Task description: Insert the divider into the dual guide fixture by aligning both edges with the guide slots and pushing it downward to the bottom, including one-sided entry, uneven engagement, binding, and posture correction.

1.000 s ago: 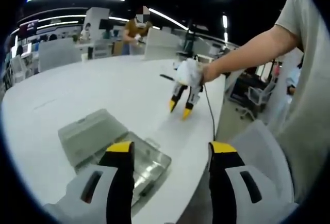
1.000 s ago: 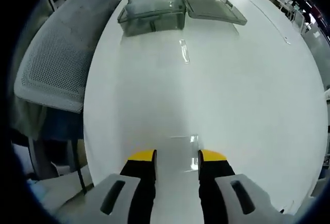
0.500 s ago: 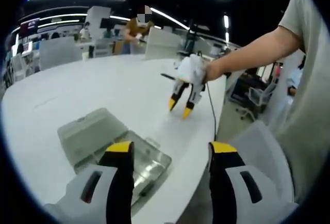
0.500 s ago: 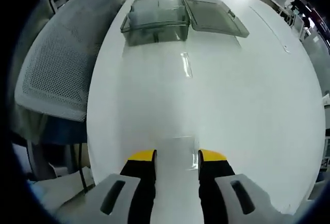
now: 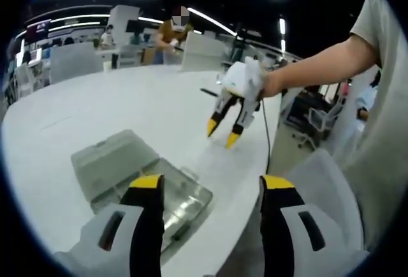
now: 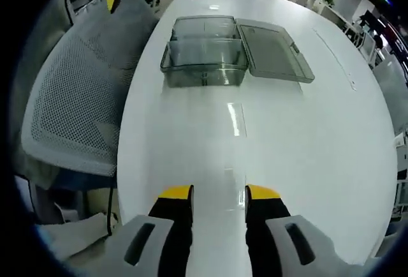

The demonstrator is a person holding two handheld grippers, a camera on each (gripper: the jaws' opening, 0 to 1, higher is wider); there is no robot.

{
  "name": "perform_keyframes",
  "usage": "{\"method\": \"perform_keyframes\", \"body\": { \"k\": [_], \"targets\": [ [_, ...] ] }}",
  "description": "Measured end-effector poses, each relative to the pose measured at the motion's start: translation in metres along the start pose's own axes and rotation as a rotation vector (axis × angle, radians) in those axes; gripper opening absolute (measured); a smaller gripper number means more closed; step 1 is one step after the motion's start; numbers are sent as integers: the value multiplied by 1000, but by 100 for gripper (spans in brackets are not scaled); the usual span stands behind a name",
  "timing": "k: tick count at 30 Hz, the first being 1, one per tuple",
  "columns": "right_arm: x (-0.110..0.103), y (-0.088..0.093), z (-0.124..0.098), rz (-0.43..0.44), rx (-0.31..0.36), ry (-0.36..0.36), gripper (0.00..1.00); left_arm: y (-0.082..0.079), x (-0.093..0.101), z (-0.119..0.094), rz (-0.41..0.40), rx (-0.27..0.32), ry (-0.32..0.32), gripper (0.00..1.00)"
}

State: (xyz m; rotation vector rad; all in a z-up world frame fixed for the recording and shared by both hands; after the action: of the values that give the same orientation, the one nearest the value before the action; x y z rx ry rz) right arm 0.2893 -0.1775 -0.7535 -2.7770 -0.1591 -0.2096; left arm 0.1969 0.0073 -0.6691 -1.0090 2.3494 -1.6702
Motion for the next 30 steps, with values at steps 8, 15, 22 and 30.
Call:
{"method": "perform_keyframes", "body": {
  "k": [8, 15, 22, 30],
  "targets": [
    [-7, -26, -3, -9, 55, 16, 27, 4, -3, 0, -26, -9, -11, 58],
    [-13, -49, -9, -20, 109, 39, 27, 9, -6, -1, -79, -26, -27, 58],
    [-21, -69, -15, -34, 151, 57, 27, 8, -7, -2, -111, -16, -36, 55],
    [-28, -83, -19, -37, 184, 71, 27, 8, -7, -2, -161, 2, -44, 49]
  ]
}}
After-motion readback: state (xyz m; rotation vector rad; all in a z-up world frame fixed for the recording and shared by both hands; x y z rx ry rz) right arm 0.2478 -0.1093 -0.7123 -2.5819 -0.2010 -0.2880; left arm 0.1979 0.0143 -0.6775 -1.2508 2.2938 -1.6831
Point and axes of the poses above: the point that each gripper's makers call its tool centre point, and the gripper's own axes: z roughly forward along the fingers, x roughly to its right, y roughly out of its underside, the point moved 3 cm from there along -z, roughly backward along the fingers, and after that the axes turned 7 degrees about y, right-handed, at the moved point
